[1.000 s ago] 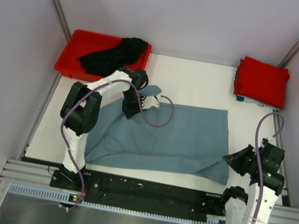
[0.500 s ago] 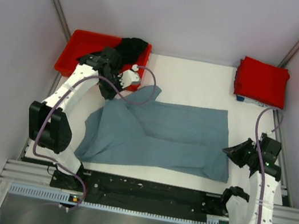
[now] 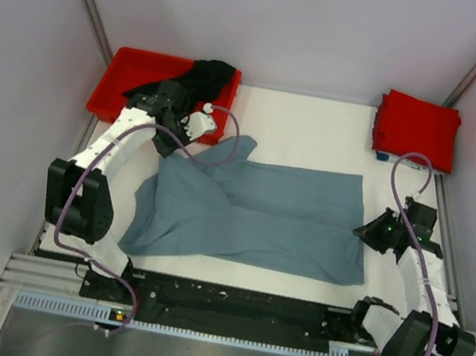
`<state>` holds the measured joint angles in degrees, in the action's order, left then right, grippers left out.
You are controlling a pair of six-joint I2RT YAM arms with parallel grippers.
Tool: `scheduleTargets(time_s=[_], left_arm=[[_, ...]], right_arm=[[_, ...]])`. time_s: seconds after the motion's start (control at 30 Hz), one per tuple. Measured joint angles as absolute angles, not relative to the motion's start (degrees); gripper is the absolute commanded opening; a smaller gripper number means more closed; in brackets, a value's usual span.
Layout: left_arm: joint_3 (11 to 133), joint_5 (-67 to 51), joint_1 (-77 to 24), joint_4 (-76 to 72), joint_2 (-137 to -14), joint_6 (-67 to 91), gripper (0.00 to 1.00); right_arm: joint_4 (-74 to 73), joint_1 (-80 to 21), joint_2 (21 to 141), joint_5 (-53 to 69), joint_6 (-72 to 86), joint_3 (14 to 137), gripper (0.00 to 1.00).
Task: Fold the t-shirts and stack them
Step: Flatten out the tshirt
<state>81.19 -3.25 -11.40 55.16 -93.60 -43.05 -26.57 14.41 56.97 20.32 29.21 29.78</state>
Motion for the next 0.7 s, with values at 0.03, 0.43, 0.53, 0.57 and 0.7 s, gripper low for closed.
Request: scheduleTargets(time_s=[0.03, 0.43, 0.53, 0.57, 0.7], left_arm=[[81.2, -2.9, -11.4, 54.6, -93.6, -43.0, 0.0], [81.8, -2.8, -11.4, 53.5, -95.4, -43.1, 0.0], [83.3, -4.4, -11.4, 57.3, -94.0, -43.6, 0.0], [83.6, -5.1, -11.4, 58.8, -93.0, -43.7, 0.0], [84.4, -7.6, -11.4, 64.6, -86.2, -45.0, 0.0]], right_arm=[[-25.9, 14.0, 57.8, 20.2, 28.9, 29.8, 0.0], [-25.7, 12.7, 64.1, 18.2, 25.7, 33.7, 0.0], [-28.9, 12.7, 59.2, 19.8, 26.3, 33.9, 0.0], [-30.4, 12.7, 56.4, 20.4, 26.8, 33.9, 0.0], [-36.1, 12.7, 45.4, 21.8, 29.4, 34.0, 0.0]])
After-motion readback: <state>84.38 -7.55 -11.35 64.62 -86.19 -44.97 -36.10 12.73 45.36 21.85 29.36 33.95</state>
